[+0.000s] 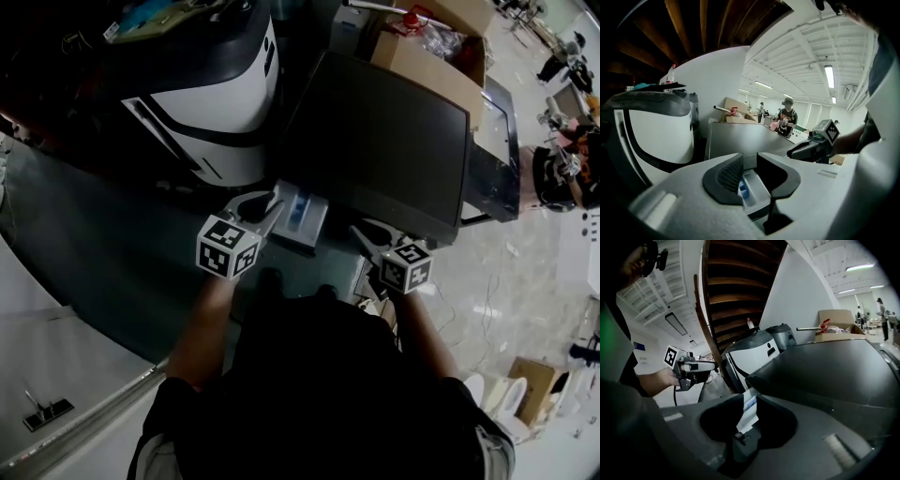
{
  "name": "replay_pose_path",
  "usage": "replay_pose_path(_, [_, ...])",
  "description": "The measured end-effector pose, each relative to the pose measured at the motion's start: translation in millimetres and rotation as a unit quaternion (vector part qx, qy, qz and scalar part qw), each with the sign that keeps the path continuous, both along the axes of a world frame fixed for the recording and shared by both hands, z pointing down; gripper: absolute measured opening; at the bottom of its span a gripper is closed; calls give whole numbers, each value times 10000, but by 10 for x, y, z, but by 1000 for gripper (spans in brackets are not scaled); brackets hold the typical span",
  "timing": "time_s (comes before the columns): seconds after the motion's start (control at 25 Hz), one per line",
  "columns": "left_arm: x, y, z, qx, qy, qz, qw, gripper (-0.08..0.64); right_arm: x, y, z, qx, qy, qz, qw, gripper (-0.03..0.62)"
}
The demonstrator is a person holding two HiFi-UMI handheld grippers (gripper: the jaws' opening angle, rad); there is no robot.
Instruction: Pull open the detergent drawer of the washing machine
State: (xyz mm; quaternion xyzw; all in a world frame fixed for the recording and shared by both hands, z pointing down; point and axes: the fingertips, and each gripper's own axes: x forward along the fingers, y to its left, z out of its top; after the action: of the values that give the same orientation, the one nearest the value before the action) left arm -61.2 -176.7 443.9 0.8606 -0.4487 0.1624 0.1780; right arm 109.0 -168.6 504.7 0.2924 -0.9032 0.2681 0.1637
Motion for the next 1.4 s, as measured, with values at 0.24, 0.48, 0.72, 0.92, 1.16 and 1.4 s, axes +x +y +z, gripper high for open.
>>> replay_pose_path(0.24, [545,130,-193,489,-526,168,9973,98,331,76,-146,106,-339,-139,9993,78])
replay_pose_path(0.48, [965,278,-426,783,-198,203,9965,87,649,90,-310,300,-535,-110,9981,50])
replay_pose_path(0.72, [886,281,-674,997,-150,71,9949,26,713,-64,-572,694,-608,-96,9957,14])
replay_pose_path(0.92, [604,129,-1006,1340,-421,-103,9900,12,627,-157,-851,962,-562,1,9938,3])
replay_pose_path(1.16, [199,-17,-1432,1653,-447,-302,9848,11,124,-221,-1415,1664,-659,-381,9831,3])
replay_pose_path(1.4, [-91,-13,-1472,1719,-302,-485,9834,11,-398,-180,-1748,1963,-1066,-623,9727,2])
